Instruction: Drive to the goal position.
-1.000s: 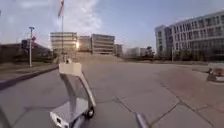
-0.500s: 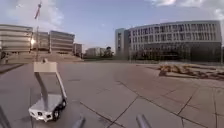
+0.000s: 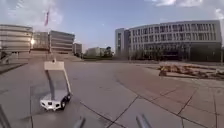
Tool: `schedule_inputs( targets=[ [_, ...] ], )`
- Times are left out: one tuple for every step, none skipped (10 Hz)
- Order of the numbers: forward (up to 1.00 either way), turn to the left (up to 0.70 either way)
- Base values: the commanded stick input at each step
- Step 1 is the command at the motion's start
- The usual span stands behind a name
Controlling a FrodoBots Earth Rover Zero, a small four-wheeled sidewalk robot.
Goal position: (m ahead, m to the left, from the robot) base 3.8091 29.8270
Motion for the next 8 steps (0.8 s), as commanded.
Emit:
schedule_inputs(
  targets=[
    [0.00, 0.70],
    [0.00, 0.70],
    [0.00, 0.70],
    [0.00, 0.70],
    [0.00, 0.70],
    [0.00, 0.70],
    [0.00, 0.70],
    [0.36, 0.38]
  ],
)
